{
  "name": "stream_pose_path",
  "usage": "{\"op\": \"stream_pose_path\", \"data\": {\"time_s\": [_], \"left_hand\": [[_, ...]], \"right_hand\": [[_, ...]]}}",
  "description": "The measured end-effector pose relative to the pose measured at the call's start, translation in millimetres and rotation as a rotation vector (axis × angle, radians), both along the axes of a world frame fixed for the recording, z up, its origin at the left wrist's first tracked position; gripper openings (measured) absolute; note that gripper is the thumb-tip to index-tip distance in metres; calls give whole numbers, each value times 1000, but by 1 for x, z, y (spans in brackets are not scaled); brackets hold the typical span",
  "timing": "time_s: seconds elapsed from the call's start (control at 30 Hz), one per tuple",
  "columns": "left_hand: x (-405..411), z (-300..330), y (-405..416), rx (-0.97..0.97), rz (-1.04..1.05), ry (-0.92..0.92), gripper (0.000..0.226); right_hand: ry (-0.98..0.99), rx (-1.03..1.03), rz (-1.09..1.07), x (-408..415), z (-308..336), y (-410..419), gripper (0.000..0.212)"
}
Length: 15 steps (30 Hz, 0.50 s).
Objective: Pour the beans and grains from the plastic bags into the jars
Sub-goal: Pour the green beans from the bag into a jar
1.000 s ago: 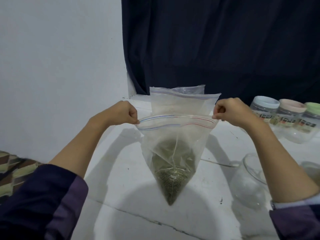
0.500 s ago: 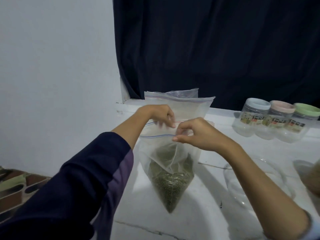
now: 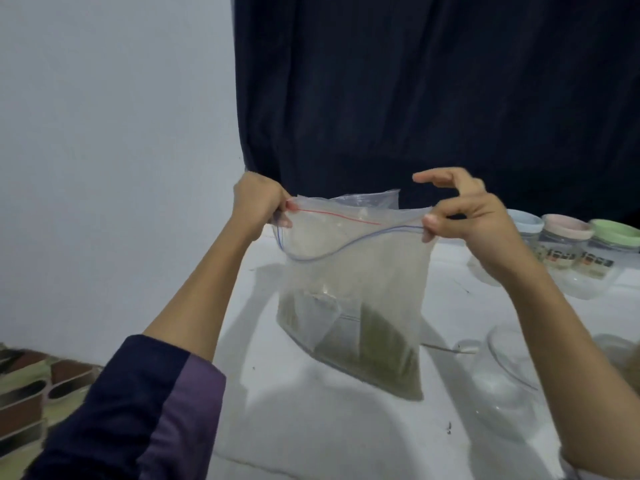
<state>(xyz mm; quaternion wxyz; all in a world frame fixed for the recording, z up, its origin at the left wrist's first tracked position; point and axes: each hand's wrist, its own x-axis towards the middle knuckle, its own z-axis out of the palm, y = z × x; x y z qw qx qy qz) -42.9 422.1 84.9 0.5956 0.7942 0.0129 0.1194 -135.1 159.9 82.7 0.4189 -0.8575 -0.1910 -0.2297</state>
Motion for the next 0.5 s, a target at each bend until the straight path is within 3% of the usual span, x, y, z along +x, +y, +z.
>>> {"op": "stream_pose_path", "data": {"time_s": [0.13,0.2,0.27,0.5], "left_hand": [[-8,-9,18,-103,136,44,19],[-15,-22,19,-98,145,89,20],[-20,-34,18,-112,138,131,20],[-22,-35,25,-210,3,307,30]], "right_hand": [[-5,-266,-197,16,-10,-24,35],[137,-422,-276,25,-23,-23,39],[260,-473,-297,32,-34,-15,30],[302,-442,-9,42,-19,58,48]]}}
